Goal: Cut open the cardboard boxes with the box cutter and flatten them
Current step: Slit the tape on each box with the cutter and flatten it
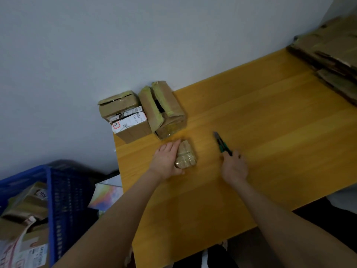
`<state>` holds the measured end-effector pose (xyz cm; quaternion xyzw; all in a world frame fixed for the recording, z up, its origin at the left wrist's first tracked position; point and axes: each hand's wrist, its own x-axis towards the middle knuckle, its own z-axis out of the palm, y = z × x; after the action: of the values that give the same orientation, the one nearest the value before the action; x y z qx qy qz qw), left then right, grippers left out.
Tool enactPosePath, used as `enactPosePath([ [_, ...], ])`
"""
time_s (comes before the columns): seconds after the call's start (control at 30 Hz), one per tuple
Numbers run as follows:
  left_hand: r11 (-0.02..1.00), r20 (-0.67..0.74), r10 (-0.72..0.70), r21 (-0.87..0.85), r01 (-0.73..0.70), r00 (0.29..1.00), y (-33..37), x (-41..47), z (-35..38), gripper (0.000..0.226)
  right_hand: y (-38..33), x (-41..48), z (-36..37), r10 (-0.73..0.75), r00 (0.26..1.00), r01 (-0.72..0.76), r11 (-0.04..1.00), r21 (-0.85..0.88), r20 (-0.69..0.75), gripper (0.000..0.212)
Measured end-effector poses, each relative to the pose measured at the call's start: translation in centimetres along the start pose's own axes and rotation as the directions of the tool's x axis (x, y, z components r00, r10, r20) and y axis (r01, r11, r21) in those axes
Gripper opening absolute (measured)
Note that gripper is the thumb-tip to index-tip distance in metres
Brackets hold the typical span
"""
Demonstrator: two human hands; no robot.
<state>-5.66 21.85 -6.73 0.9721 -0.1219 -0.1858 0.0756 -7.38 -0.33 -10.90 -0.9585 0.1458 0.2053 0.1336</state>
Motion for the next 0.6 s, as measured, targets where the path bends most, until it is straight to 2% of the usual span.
enactPosePath([
  [0.13,0.992,-0.058,-0.104,-0.080,0.100,0.993,0.3,-1.0,-0.2,0.117,-1.7,-1.1,0.7,-0.063,0.998,0.062,0.998,0.030,0.031,0.039],
  [0.27,0.988,-0.054,-0.151,0.027,0.153,0.987,0.3,-2.1,-0.8,0.111,-2.5,-1.9,0.7,0.013,0.988,-0.046,0.976,0.214,0.154,0.041],
  [0.33,0.985,-0.089,-0.163,0.042,0.167,0.983,0.0,-2.8,-1.2,0.105,-3.0,-2.1,0.0,0.020,0.972,-0.123,0.893,0.433,0.235,0.039],
  [0.4,0.985,-0.141,-0.151,0.060,0.161,0.978,-0.4,-3.6,-1.7,0.099,-3.8,-2.6,-0.9,-0.038,0.963,-0.152,0.739,0.657,0.266,0.037],
  [0.5,0.984,-0.153,-0.158,0.053,0.168,0.976,-1.0,-4.4,-2.5,0.095,-4.7,-4.0,-2.9,-0.123,0.969,-0.091,0.631,0.770,0.216,0.024],
  [0.53,0.984,-0.127,-0.165,0.046,0.172,0.978,-1.2,-4.5,-2.6,0.096,-4.8,-4.4,-3.4,-0.151,0.968,-0.058,0.639,0.767,0.199,0.021],
  [0.6,0.982,-0.057,-0.187,0.023,0.188,0.981,-1.3,-4.6,-2.7,0.101,-4.7,-5.3,-4.0,-0.208,0.963,0.037,0.732,0.680,0.172,0.017],
])
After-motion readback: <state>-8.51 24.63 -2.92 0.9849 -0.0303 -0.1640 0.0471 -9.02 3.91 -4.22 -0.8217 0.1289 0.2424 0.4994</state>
